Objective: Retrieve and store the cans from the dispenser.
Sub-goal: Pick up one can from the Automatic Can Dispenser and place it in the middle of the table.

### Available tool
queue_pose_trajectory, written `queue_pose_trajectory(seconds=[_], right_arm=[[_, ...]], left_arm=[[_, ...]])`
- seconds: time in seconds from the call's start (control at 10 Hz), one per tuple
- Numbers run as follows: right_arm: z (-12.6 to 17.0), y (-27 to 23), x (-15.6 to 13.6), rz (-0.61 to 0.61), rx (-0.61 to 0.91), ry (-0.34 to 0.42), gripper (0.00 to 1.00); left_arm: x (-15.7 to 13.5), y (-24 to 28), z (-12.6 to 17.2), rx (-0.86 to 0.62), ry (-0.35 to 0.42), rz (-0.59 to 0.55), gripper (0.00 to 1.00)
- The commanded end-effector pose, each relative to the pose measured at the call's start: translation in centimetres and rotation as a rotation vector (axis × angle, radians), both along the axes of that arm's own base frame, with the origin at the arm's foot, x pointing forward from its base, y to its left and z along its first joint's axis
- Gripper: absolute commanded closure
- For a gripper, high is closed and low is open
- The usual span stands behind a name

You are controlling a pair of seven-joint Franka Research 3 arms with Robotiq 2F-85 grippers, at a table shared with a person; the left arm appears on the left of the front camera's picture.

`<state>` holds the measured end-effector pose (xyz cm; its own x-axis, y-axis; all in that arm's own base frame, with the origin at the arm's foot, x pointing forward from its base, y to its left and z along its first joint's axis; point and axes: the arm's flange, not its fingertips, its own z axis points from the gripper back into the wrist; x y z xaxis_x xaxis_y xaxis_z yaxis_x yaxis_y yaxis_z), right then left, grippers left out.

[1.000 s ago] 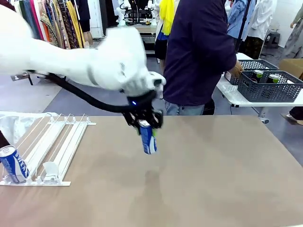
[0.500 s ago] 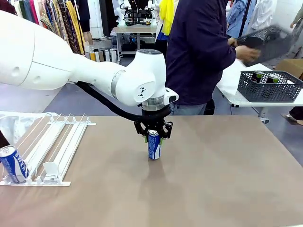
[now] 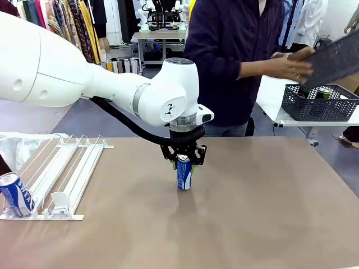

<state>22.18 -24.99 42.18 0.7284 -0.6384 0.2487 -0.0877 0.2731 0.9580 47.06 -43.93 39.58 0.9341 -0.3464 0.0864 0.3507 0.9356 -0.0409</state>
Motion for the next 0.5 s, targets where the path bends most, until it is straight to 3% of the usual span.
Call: queue_pose_trajectory(seconds=[0.0,0.1,0.2,0.4], right_arm=[[0.3,-0.03,0.26,-0.008,0.004,-0.038,0.0],[0.3,-0.03,0.26,-0.008,0.004,-0.038,0.0],[0.3,-0.03,0.26,-0.008,0.004,-0.038,0.0],[0.3,-0.03,0.26,-0.008,0.004,-0.038,0.0]], left_arm=[[0.0,0.0,0.0,0.0,0.0,0.0,1.0],[0.05,-0.33,0.08,-0.029,-0.005,-0.045,0.42],[-0.03,-0.4,0.23,-0.019,0.004,-0.052,0.0],[-0.09,-0.5,0.29,-0.008,0.012,-0.055,0.0]])
